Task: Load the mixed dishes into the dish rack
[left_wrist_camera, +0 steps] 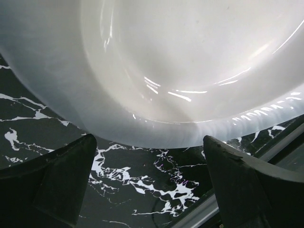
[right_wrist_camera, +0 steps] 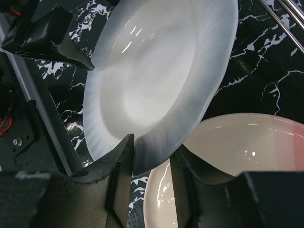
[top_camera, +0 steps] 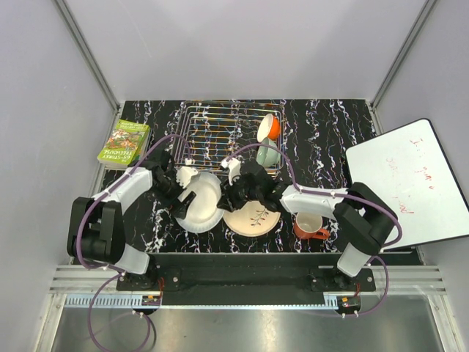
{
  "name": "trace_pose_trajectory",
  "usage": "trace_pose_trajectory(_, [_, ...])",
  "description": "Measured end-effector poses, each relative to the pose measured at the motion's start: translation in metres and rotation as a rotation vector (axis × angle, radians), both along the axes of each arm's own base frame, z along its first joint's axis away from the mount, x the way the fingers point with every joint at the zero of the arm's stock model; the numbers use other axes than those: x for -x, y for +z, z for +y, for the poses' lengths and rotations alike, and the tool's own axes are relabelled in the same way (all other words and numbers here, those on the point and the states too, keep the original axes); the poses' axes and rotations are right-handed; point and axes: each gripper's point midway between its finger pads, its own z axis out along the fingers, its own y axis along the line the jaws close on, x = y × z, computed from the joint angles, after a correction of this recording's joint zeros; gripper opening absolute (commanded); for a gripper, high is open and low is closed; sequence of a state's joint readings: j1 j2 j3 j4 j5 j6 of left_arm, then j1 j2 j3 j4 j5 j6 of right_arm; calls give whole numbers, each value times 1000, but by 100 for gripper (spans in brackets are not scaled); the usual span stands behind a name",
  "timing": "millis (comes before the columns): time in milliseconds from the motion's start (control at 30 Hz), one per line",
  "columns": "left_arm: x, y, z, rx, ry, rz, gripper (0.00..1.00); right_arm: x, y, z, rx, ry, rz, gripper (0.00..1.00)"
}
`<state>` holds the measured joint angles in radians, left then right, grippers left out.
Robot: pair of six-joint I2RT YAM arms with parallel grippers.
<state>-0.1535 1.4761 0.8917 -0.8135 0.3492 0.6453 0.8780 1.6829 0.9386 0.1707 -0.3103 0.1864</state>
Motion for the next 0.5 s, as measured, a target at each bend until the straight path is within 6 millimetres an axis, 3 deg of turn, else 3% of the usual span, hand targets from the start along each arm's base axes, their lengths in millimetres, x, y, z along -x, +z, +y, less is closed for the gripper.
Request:
trace_pose_trajectory(267, [0,-7,-1,16,47,41,99,-8,15,18,-48,23,-10,0])
trace_pose_trajectory(500, [-1,-10,0,15,70,53,99,-9,17,20,-28,8,-52,0])
